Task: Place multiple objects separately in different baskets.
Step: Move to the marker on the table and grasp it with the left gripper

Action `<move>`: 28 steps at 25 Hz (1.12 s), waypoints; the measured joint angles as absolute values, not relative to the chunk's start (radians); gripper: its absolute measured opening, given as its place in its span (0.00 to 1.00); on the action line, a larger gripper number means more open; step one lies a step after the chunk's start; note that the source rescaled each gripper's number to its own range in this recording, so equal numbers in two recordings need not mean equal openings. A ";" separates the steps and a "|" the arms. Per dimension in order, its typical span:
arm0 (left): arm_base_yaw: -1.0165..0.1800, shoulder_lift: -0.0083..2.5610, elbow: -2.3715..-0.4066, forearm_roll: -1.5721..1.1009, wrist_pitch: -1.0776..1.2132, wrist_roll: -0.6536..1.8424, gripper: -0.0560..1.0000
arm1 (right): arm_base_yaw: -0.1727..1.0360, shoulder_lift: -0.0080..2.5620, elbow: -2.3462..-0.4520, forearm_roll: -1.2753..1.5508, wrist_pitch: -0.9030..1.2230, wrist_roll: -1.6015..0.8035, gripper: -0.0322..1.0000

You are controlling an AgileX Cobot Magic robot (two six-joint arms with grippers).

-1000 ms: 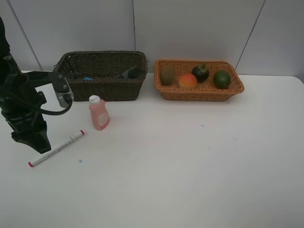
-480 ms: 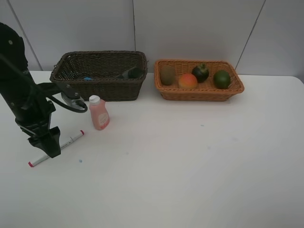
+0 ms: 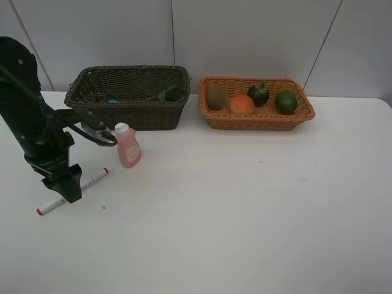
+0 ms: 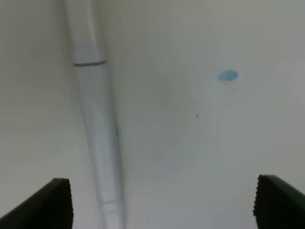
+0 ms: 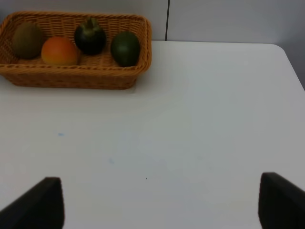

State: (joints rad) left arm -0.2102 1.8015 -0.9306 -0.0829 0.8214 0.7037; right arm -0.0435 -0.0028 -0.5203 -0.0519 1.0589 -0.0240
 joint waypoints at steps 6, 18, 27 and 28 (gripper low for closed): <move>-0.210 1.871 -0.931 -0.076 0.747 0.704 1.00 | -0.043 -0.003 -0.520 -0.052 1.059 -0.024 0.99; -0.195 1.932 -0.931 -0.056 0.690 0.707 1.00 | -0.043 -0.003 -0.520 -0.052 1.059 -0.024 0.99; -0.173 1.932 -0.931 -0.052 0.687 0.713 1.00 | -0.043 -0.003 -0.520 -0.052 1.059 -0.024 0.99; -0.173 1.932 -0.931 -0.052 0.687 0.714 1.00 | -0.043 -0.003 -0.520 -0.052 1.059 -0.024 0.99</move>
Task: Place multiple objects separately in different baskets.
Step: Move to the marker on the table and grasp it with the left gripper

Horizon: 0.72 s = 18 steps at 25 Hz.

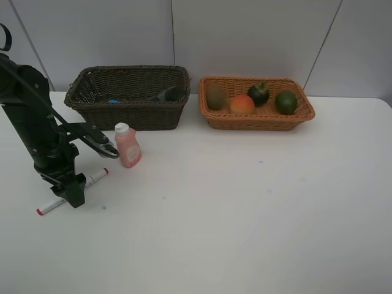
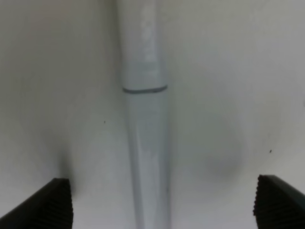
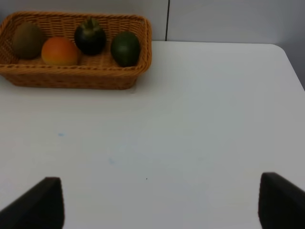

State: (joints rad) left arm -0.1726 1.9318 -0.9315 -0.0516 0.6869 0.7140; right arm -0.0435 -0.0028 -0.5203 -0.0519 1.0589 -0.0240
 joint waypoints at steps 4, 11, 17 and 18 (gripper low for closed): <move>-0.173 1.932 -0.931 -0.052 0.686 0.716 1.00 | -0.043 -0.003 -0.520 -0.052 1.059 -0.024 0.99; -0.173 1.932 -0.931 -0.051 0.686 0.719 1.00 | -0.043 -0.003 -0.520 -0.052 1.059 -0.024 0.99; -0.173 1.932 -0.931 -0.050 0.686 0.719 1.00 | -0.043 -0.003 -0.520 -0.052 1.059 -0.024 0.99; -0.173 1.932 -0.931 -0.050 0.686 0.719 1.00 | -0.043 -0.003 -0.520 -0.052 1.059 -0.024 0.99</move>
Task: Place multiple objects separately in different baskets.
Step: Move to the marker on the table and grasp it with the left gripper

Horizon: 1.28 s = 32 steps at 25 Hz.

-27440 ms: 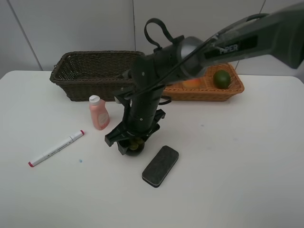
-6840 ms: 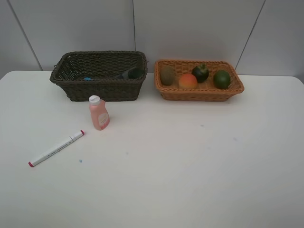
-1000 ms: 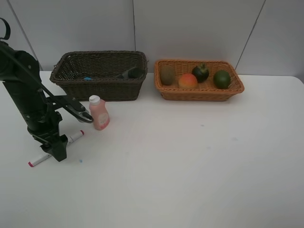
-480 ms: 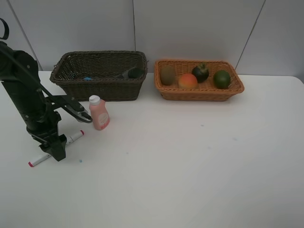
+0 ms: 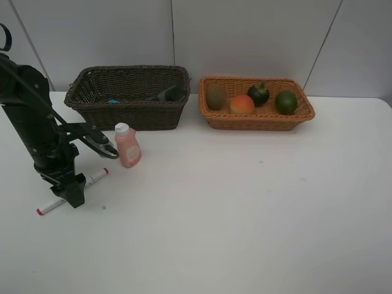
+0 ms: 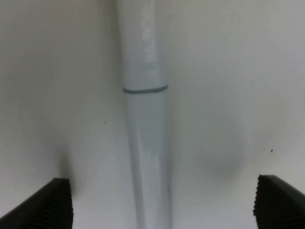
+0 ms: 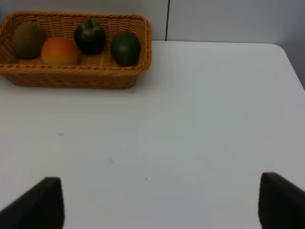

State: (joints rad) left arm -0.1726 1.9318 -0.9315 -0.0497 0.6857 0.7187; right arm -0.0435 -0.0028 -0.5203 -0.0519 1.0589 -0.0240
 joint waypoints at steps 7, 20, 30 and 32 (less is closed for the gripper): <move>-0.173 1.932 -0.931 -0.050 0.675 0.723 1.00 | -0.043 -0.003 -0.520 -0.052 1.059 -0.024 0.99; -0.173 1.932 -0.931 -0.050 0.670 0.725 1.00 | -0.043 -0.003 -0.520 -0.052 1.059 -0.024 0.99; -0.173 1.940 -0.931 -0.035 0.663 0.725 1.00 | -0.043 -0.003 -0.520 -0.052 1.059 -0.024 0.99; -0.174 1.952 -0.931 -0.031 0.663 0.725 1.00 | -0.043 -0.003 -0.520 -0.052 1.059 -0.024 0.99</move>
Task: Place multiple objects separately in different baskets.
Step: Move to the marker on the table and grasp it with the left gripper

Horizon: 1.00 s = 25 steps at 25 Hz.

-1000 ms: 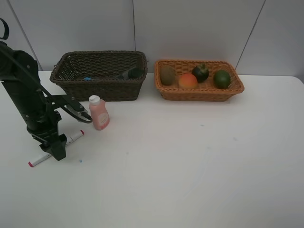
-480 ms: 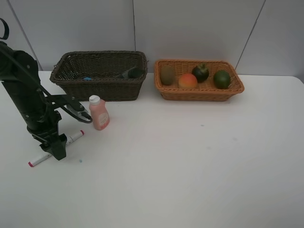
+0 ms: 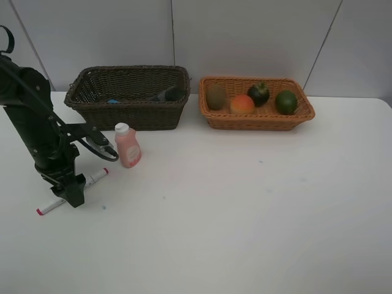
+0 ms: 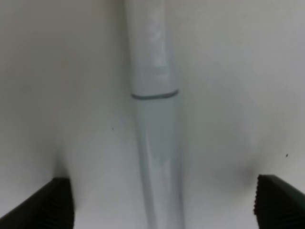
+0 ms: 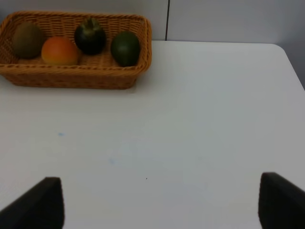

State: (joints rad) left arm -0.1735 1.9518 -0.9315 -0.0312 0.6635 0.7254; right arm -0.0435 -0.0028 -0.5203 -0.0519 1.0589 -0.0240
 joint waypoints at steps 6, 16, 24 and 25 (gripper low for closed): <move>-0.176 1.953 -0.931 -0.030 0.660 0.725 1.00 | -0.043 -0.003 -0.520 -0.052 1.059 -0.024 0.99; -0.176 1.955 -0.931 -0.030 0.640 0.725 0.65 | -0.043 -0.003 -0.520 -0.052 1.059 -0.024 0.99; -0.177 1.960 -0.931 -0.030 0.657 0.728 0.09 | -0.043 -0.003 -0.520 -0.052 1.059 -0.024 0.99; -0.177 1.960 -0.931 -0.030 0.657 0.727 0.09 | -0.043 -0.003 -0.520 -0.052 1.059 -0.024 0.99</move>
